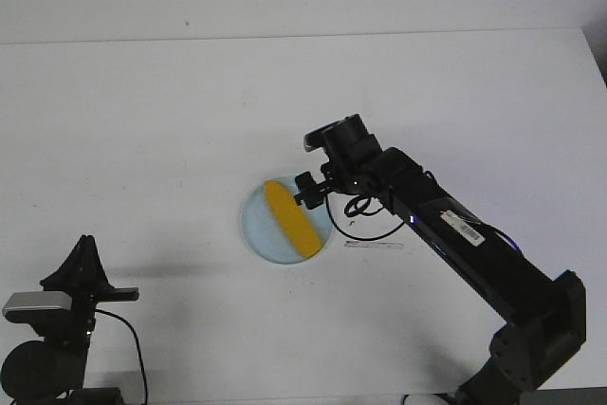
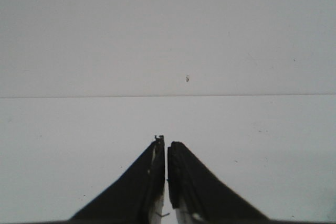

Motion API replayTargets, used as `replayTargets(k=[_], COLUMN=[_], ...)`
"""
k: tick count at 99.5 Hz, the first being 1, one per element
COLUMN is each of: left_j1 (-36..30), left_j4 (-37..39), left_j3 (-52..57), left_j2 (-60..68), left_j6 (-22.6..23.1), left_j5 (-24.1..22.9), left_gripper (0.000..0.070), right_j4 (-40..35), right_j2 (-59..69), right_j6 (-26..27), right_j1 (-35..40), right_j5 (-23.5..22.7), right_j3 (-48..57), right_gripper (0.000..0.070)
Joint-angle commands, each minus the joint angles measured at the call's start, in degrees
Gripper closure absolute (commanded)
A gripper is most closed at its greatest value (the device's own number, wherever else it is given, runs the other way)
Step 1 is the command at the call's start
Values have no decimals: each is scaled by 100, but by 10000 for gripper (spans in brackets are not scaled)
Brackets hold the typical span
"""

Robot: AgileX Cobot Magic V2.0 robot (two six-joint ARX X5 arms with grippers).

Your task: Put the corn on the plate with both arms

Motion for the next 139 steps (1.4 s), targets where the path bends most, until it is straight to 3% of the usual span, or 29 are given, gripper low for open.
replayTargets(k=[1, 14, 37, 53, 79, 91, 118, 139], left_j1=[4, 4, 4, 4, 4, 4, 4, 4], left_j4=[66, 63, 66, 66, 66, 66, 66, 66], left_j3=[46, 46, 46, 46, 46, 46, 46, 46], left_j2=[-11, -11, -11, -11, -11, -11, -11, -11], left_j6=[-11, -11, -11, -11, -11, -11, -11, -11], left_j5=[-11, -11, -11, -11, -11, -11, -11, -11], left_gripper=[698, 698, 698, 698, 698, 698, 698, 698], right_j4=[46, 407, 1821, 2981, 4468, 4382, 3224, 3132], right_j2=[-175, -796, -2151, -3191, -4959, -5757, -7359, -8150], right_j6=[-284, -297, -411, -859, -870, -870, -866, -866], right_j1=[-83, -442, -1307, -1978, -2776, -2887, -2863, -2863], right_j5=[570, 957, 960, 914, 920, 920, 901, 916], right_j3=[-149, -835, -2575, -3759, -5396, -5775, -5869, -5869], right_gripper=[245, 401, 685, 688, 687, 687, 687, 688])
